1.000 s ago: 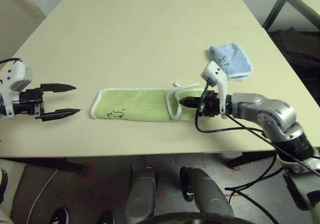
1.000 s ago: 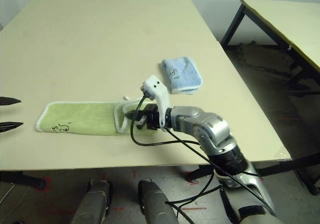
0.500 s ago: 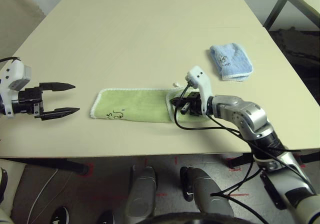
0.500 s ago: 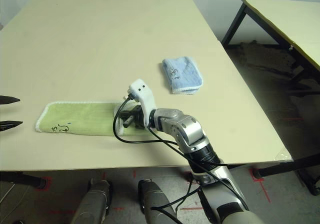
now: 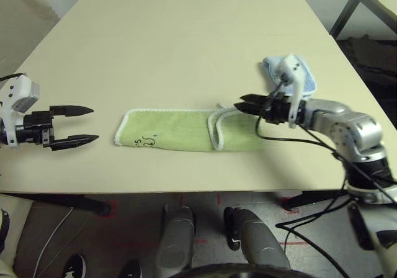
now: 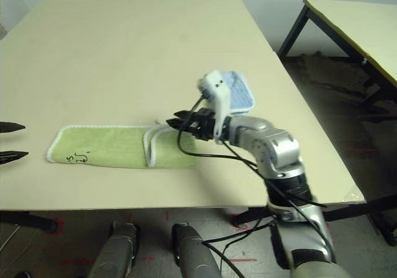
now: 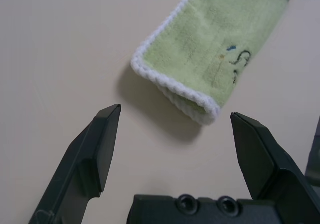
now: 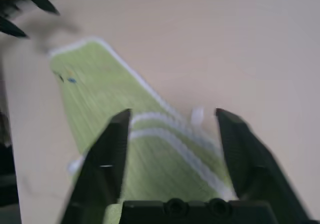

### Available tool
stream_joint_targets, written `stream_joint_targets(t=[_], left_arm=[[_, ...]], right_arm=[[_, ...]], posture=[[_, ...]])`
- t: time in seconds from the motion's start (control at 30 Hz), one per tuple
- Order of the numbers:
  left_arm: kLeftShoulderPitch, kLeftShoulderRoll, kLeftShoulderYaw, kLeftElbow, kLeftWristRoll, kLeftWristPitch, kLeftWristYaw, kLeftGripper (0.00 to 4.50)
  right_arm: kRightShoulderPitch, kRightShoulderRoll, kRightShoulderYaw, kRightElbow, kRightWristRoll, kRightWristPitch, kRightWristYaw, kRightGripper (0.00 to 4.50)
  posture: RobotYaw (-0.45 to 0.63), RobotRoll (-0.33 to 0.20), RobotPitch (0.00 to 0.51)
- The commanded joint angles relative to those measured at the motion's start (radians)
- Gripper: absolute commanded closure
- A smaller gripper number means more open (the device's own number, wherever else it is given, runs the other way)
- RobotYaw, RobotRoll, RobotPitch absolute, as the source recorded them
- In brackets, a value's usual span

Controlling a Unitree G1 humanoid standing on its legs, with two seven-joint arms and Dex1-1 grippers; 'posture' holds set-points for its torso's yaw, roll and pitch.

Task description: Fold the towel and set it aside.

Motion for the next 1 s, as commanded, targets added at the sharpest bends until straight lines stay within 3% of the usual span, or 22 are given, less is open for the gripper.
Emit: stream_joint_targets(t=[0.03,0.17,0.27,0.47,0.6,0.8,1.0], left_arm=[[-0.028,-0.028,0.021,0.043,0.092,0.066,-0.005,0.00],[-0.066,-0.055,0.043,0.059,0.176,0.232,-0.005,0.00],[-0.112,-0.074,0.051,0.052,0.214,0.457,-0.005,0.00],[-0.214,-0.129,0.038,0.006,0.261,0.965,-0.004,0.00],[-0.190,-0.114,-0.052,-0.122,0.217,1.258,-0.005,0.00],[-0.205,-0.112,-0.101,-0.229,0.159,1.506,-0.005,0.00],[-0.187,-0.111,-0.199,-0.250,0.243,1.506,-0.005,0.00]], right_arm=[[0.055,0.002,-0.050,0.080,-0.026,-0.257,0.145,0.01],[0.100,-0.035,-0.023,0.156,-0.098,-0.495,0.301,0.01],[0.118,-0.046,-0.016,0.195,-0.114,-0.629,0.404,0.01],[0.120,-0.040,0.000,0.240,-0.136,-0.735,0.480,0.01],[0.146,-0.036,0.010,0.217,-0.145,-0.751,0.484,0.01],[0.201,-0.055,-0.002,0.164,-0.125,-0.697,0.455,0.01],[0.219,-0.060,-0.003,0.126,-0.120,-0.668,0.434,0.01]], posture=[[0.06,0.000,0.168],[0.06,0.000,0.168],[0.05,0.000,0.166],[0.04,0.000,0.166],[0.03,0.000,0.165],[0.01,0.000,0.165],[-0.01,0.000,0.167]])
